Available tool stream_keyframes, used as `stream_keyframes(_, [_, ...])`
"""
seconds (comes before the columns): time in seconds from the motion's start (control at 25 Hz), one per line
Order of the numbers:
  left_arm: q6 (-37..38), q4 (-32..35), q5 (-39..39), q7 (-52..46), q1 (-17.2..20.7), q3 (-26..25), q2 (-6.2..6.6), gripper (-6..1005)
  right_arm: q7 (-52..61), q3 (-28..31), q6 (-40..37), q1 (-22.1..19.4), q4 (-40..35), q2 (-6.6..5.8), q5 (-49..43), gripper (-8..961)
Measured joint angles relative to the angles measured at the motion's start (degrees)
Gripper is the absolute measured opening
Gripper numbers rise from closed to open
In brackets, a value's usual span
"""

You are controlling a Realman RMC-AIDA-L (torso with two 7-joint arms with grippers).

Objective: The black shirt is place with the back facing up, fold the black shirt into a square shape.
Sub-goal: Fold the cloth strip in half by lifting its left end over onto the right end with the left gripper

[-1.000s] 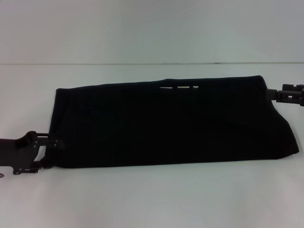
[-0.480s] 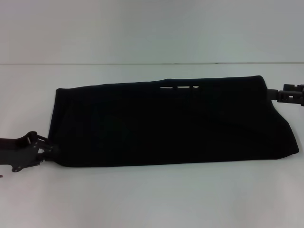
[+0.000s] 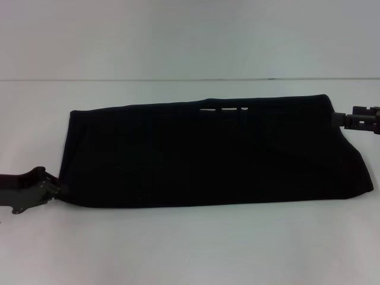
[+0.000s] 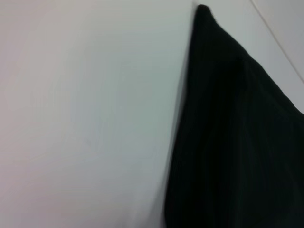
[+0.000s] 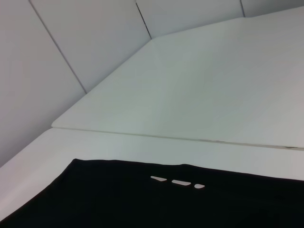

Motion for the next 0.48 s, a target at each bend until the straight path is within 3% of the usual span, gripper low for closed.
stream_keyframes(0.24, [0.3, 0.4, -1.5, 6.7, 0.9, -0.3, -0.15, 61, 0.0, 0.0, 0.4, -0.2, 0.1, 1.03, 2.4, 941])
stream_keyframes(0.48, [2.6, 3.3, -5.0, 18.6, 3.5, -2.3, -0.41, 62, -0.2, -0.1, 1.0, -1.0, 0.2, 3.53, 7.9, 940])
